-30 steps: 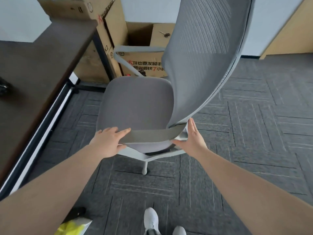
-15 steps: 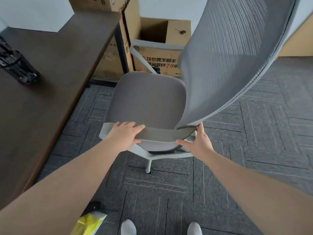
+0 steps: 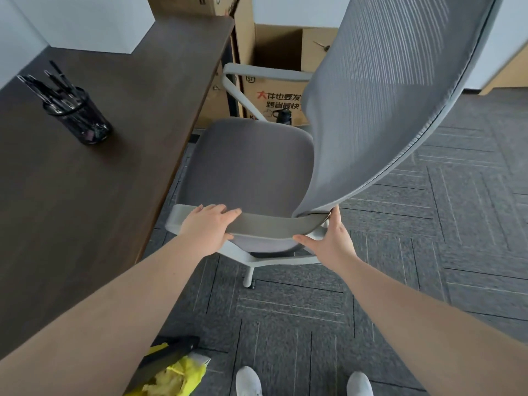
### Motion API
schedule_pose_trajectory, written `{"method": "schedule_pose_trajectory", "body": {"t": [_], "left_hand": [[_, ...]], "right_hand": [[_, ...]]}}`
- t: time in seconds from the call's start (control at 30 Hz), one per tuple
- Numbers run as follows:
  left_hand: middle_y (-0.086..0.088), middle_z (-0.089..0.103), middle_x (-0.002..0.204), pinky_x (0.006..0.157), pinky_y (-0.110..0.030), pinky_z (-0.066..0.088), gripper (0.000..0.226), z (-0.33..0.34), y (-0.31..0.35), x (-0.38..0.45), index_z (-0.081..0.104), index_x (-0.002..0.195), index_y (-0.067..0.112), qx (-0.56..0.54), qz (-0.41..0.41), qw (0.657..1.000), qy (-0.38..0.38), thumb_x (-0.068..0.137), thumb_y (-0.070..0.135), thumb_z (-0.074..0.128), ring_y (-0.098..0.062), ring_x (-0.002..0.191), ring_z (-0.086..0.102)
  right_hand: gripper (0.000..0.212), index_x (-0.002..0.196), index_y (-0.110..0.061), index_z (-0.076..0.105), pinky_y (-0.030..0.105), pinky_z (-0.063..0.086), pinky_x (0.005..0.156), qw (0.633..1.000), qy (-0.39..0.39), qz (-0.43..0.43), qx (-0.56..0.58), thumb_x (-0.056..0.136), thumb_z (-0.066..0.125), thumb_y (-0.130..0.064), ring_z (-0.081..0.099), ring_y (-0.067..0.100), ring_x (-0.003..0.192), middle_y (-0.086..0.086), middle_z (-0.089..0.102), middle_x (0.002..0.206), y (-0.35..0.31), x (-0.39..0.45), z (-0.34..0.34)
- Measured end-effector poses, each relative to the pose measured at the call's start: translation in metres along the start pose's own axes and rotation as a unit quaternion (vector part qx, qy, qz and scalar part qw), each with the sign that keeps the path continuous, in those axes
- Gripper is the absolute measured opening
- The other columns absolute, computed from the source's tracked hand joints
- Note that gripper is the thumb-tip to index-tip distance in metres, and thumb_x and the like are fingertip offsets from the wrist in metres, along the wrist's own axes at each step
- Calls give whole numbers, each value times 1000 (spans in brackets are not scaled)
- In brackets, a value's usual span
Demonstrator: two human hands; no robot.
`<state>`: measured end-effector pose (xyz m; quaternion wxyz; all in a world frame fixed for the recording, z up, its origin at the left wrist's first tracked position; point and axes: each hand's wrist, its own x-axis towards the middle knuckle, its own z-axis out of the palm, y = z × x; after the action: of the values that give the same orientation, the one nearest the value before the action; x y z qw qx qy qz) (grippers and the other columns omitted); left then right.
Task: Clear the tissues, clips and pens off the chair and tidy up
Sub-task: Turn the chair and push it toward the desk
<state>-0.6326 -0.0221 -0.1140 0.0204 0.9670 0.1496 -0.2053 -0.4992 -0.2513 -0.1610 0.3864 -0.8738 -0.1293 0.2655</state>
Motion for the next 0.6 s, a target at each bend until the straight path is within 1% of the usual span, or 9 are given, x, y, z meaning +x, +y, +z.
{"method": "schedule_pose_trajectory", "body": {"t": [0.17, 0.3, 0.4, 0.47, 0.57, 0.6], "left_hand": [[-4, 43, 145, 110, -39, 35, 61, -1, -20, -4, 23, 149, 28, 4, -4, 1000, -1, 95, 38, 50, -24, 133, 43], [-4, 46, 141, 109, -40, 35, 61, 2, -21, -4, 24, 149, 27, -7, -2, 1000, 3, 95, 37, 51, -25, 130, 44], [-4, 43, 144, 111, -40, 33, 61, 0, -20, -5, 23, 149, 27, -12, -4, 1000, -3, 96, 37, 50, -25, 133, 42], [-4, 42, 145, 110, -41, 34, 62, -2, -19, -5, 22, 149, 27, -10, -6, 1000, -11, 96, 36, 51, -25, 133, 41], [-5, 39, 147, 111, -42, 33, 68, -6, -17, -6, 18, 151, 26, 6, -2, 1000, -26, 94, 39, 53, -26, 136, 37], [-6, 36, 149, 113, -43, 31, 72, -8, -16, -7, 16, 151, 26, 17, -1, 999, -32, 92, 41, 54, -26, 138, 35]], "right_hand": [[113, 151, -33, 4, 41, 47, 101, 1000, -3, 3, -5, 70, 82, -38, 41, 22, 133, -7, 36, 149, -16, 0, 16], [108, 149, -32, 8, 39, 51, 93, 1000, -5, 14, -23, 70, 81, -42, 44, 24, 131, -5, 37, 149, -17, -1, 17], [110, 149, -33, 5, 46, 55, 89, 999, -13, 26, -37, 69, 80, -45, 46, 26, 130, -3, 33, 152, -17, -2, 16], [113, 150, -35, 1, 47, 57, 86, 999, -15, 28, -44, 69, 80, -45, 48, 27, 127, -3, 32, 153, -22, -4, 14], [118, 152, -30, -4, 43, 54, 92, 997, -19, 29, -73, 70, 79, -46, 49, 27, 128, -1, 31, 155, -26, -3, 10], [119, 152, -29, -7, 41, 54, 91, 996, -22, 28, -85, 72, 78, -46, 50, 27, 127, -1, 31, 155, -27, -3, 8]]}}
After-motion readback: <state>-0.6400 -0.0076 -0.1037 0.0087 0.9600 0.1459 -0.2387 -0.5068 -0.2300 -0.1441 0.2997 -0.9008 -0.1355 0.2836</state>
